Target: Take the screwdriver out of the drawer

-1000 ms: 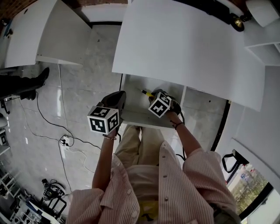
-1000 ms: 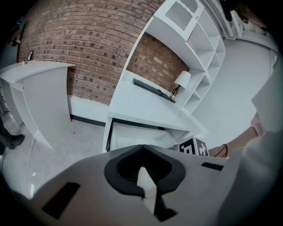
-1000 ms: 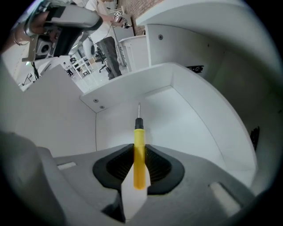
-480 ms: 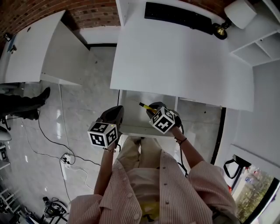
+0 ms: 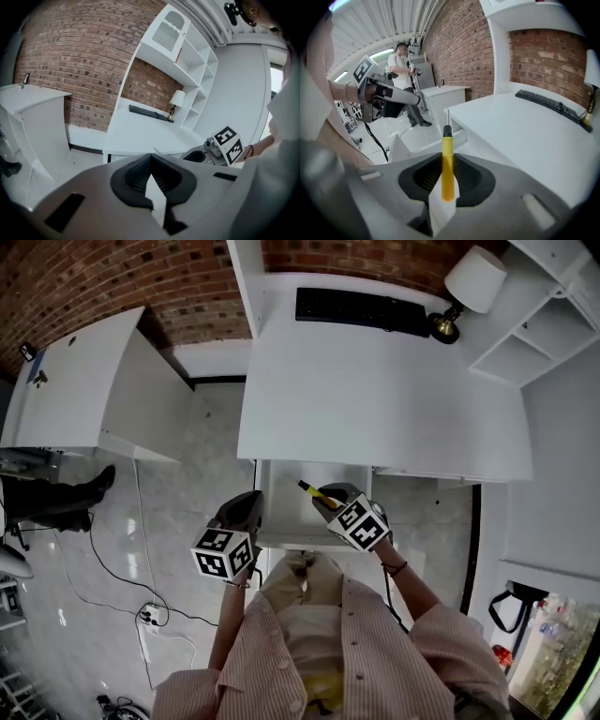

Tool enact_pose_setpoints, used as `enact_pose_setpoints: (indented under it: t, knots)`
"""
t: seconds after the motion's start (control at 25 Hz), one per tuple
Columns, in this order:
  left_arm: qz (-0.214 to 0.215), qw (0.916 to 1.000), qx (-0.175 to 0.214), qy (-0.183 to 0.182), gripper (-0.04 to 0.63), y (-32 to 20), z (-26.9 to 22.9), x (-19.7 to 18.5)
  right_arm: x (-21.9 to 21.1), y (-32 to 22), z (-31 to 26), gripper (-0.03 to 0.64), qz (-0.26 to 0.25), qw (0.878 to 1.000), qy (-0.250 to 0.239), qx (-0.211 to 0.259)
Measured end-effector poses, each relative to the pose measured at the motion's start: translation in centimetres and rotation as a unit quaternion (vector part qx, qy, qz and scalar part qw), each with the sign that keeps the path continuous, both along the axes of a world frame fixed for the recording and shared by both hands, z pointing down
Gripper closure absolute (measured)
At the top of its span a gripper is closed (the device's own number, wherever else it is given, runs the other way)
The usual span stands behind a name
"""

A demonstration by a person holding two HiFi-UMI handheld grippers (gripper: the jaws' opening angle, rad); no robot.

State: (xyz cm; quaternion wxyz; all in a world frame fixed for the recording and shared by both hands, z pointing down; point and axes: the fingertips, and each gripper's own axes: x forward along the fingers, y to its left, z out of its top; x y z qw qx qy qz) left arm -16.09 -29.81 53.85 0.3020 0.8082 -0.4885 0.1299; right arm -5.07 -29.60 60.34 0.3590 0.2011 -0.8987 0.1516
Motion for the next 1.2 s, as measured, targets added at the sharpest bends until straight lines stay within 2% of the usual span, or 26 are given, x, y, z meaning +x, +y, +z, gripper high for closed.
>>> enact_pose_setpoints:
  t: [0.32,0.6,0.76,0.96,1.2]
  knots:
    - [-0.002,0.9986,0.053,0.006,0.597,0.7,-4.0,-0.5,0.7,0.0,-5.8,0.534,0.062,0.994,-0.085,0.031]
    - [0.002,0.9961,0.088,0.001,0.597,0.8,-6.6,-0.7,1.8,-0.2,-10.1,0.534,0.121,0.98,-0.151,0.049]
    - [0.001,0.9936,0.113,0.001,0.597,0.4,-8.4,-0.6,3.0,-0.7,-12.5,0.535,0.159,0.966,-0.193,0.058]
    - [-0.002,0.9895,0.144,-0.001,0.597,0.1,-10.8,-0.4,5.1,-1.7,-15.4,0.534,0.21,0.944,-0.244,0.078]
    - [0.002,0.9848,0.173,-0.011,0.597,0.0,-13.1,-0.4,7.1,-2.4,-18.6,0.534,0.254,0.919,-0.281,0.106]
